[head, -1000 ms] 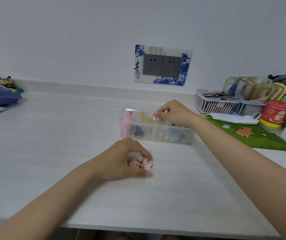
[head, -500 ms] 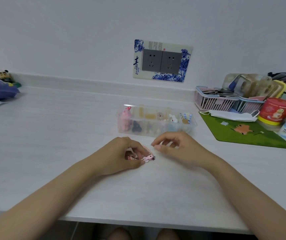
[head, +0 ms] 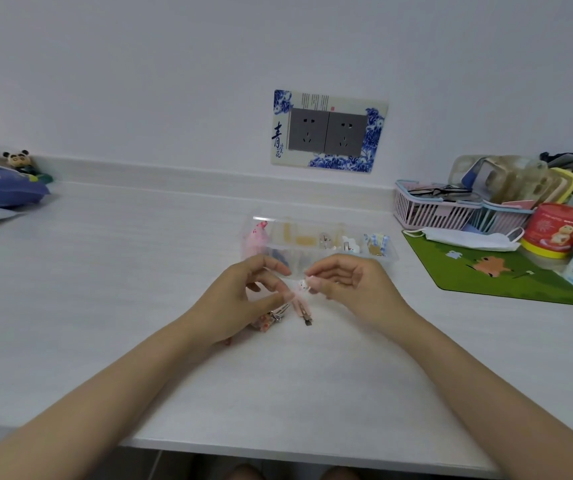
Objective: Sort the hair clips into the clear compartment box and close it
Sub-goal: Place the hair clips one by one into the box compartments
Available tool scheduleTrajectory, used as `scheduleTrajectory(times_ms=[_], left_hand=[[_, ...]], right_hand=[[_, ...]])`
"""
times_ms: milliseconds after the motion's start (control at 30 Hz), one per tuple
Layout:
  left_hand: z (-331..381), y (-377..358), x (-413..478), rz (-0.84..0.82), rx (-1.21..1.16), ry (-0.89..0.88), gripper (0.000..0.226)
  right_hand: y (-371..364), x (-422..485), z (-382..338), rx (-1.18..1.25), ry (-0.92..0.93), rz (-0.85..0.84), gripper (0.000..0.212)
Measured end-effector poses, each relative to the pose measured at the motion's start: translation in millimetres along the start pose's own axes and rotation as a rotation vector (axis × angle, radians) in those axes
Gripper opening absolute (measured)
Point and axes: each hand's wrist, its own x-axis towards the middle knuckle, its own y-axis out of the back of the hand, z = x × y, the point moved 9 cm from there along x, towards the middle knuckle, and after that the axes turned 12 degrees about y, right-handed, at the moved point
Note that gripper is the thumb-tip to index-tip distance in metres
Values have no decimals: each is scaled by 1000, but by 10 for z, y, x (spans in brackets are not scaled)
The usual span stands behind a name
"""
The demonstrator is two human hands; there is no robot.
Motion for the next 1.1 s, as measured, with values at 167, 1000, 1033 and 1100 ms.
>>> scheduleTrajectory(times_ms=[167,1000,1033,1100], left_hand=[[-31,282,16,20,216,-26,32],[254,320,184,29,-73,-14,33],[321,314,246,26,-80,-13,33],[431,335,412,47,-101,-1,27]], right_hand=[[330,431,-138,-77,49,170,12],[572,326,-19,-378,120,250,8],[627,328,24,-400,109,249,8],[708,323,86,-453,96,233,8]])
